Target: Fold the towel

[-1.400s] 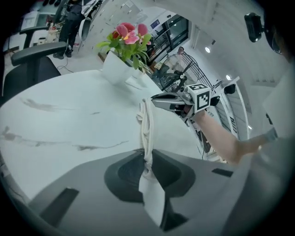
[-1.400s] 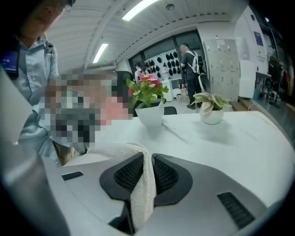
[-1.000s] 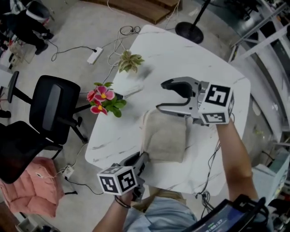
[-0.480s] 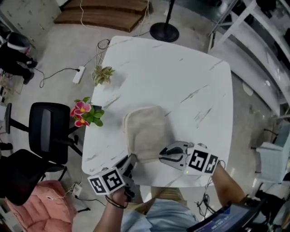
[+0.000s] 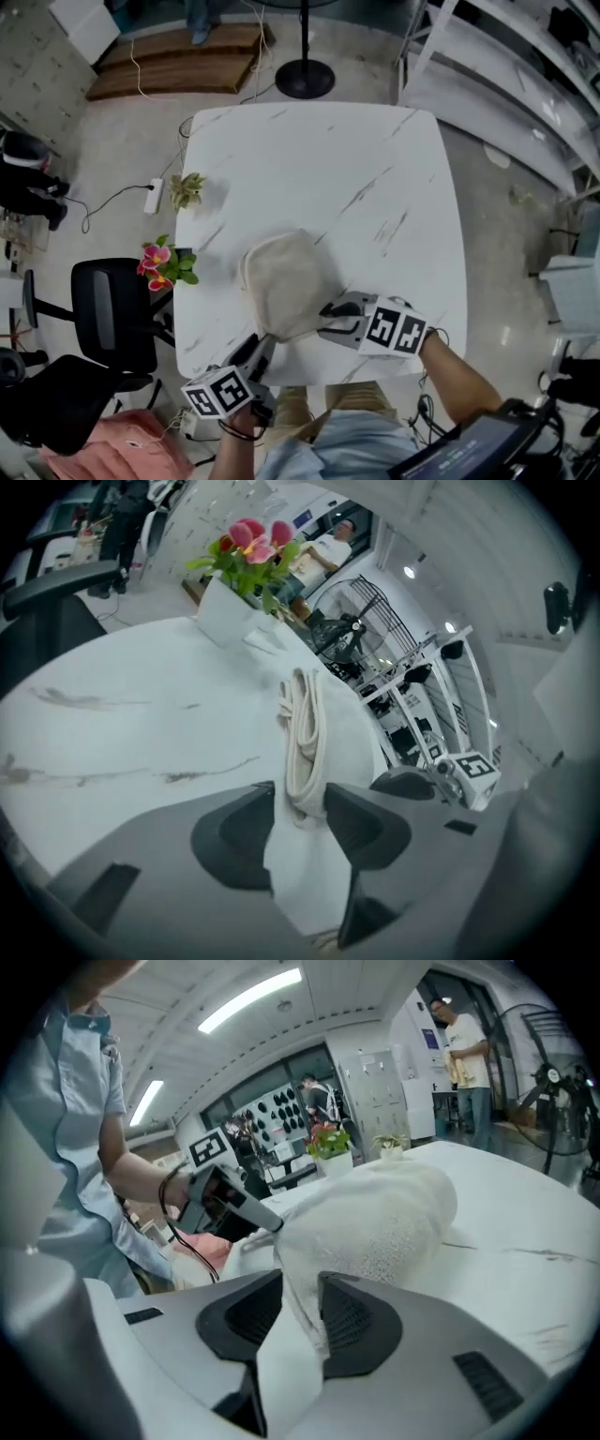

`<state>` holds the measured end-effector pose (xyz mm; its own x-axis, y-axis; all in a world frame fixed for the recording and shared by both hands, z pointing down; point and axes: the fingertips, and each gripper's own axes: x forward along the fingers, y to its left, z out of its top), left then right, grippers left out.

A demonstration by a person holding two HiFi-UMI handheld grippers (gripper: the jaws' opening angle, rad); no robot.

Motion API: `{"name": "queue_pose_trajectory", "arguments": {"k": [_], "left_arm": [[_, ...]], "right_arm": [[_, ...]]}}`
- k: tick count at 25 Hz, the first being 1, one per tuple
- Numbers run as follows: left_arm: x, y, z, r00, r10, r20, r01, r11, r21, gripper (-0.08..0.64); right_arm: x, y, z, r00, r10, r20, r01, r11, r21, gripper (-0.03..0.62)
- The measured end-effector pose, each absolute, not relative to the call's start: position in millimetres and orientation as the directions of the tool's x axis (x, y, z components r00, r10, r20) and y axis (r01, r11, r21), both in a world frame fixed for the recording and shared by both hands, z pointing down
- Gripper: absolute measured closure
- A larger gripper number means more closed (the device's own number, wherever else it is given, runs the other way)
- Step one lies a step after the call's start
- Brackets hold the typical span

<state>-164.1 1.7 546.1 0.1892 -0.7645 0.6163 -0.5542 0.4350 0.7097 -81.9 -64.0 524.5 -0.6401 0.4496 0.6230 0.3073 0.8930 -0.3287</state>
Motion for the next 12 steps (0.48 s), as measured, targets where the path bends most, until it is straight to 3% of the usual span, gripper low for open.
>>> {"name": "queue_pose_trajectory", "arguments": {"k": [1, 2, 7, 12], "left_arm": [[-163.8, 7.7, 542.8, 0.195, -0.76, 0.62, -0.58, 0.42, 0.698, 0.371], [-164.2, 14.7, 540.2, 0.197, -0.754, 0.626, -0.603, 0.41, 0.684, 0.361], [-191.9, 37.4, 500.0, 0.094, -0.775, 0.625, -0.74, 0.366, 0.565, 0.367], [-212.4, -6.5, 384.2, 0.026, -0.905, 0.425, -0.905, 0.159, 0.394, 0.443]], "right_arm": [[-80.3, -64.0, 513.8, -0.666, 0.454, 0.591, 0.298, 0.889, -0.347, 0.431], [-78.0, -65.3, 503.6, -0.694, 0.451, 0.561, 0.285, 0.888, -0.361, 0.405], [-61.7, -99.7, 454.6, -0.849, 0.245, 0.467, 0.092, 0.941, -0.326, 0.403], [-68.0, -121.5, 363.4, -0.954, -0.059, 0.294, -0.13, 0.965, -0.229, 0.419]]}}
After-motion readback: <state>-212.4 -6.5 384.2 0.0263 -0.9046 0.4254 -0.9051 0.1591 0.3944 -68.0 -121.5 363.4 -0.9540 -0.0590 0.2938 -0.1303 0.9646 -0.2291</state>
